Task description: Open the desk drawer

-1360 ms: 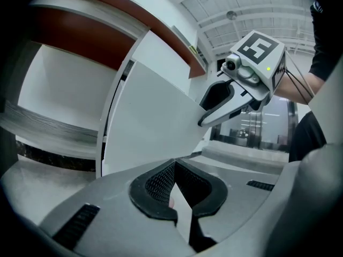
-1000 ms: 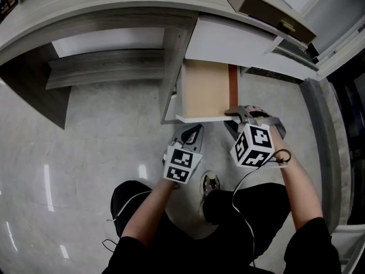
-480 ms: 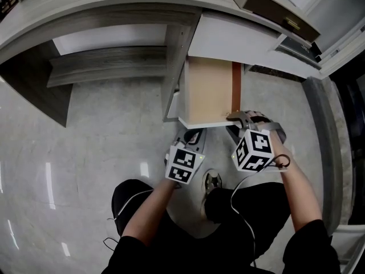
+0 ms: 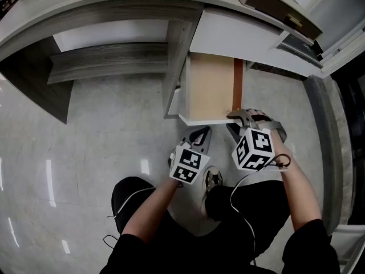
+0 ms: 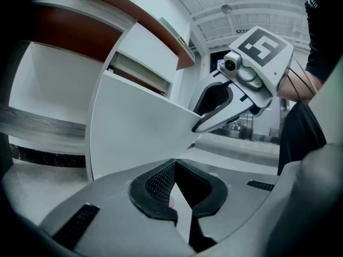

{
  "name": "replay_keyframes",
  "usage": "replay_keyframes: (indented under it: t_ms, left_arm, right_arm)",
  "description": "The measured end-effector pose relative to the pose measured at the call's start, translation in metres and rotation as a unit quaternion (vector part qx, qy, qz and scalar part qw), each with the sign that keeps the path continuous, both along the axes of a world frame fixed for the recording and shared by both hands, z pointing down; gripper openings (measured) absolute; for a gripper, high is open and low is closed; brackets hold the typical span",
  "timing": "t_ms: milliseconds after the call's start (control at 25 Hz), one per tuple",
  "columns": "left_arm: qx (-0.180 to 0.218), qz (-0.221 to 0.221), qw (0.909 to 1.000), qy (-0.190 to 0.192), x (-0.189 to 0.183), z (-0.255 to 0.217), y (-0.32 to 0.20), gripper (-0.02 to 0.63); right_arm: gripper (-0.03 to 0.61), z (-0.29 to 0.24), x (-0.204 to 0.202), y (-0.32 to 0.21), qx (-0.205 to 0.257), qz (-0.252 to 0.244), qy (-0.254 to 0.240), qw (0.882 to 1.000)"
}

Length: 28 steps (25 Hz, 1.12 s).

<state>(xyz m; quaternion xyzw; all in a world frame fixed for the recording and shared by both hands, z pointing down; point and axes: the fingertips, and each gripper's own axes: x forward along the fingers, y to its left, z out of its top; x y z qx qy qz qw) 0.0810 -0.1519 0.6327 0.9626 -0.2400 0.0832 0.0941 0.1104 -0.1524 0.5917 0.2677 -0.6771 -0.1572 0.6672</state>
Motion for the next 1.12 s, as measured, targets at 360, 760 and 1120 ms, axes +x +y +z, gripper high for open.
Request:
replay_keyframes:
  t_ms: [360, 760, 1120]
  left_arm:
    - [0.002, 0.007, 1.0000, -0.007, 0.0030, 0.0023, 0.0054, 0.005]
    - [-0.001, 0.011, 0.9999, -0.013, 0.0051, 0.0075, 0.0081, 0.005]
    - [0.000, 0.012, 0.9999, -0.008, 0.0066, 0.0041, 0.0070, 0.005]
  right_arm:
    - [0.052, 0.0015, 0.0001, -0.0010, 0.010, 0.001, -0.001, 1.000]
    - [0.054, 0.0035, 0.0020, -0.0003, 0.021, 0.004, 0.003, 1.000]
    - [0.058, 0.0025, 0.0020, -0.0011, 0.037, 0.015, -0.017, 0.999]
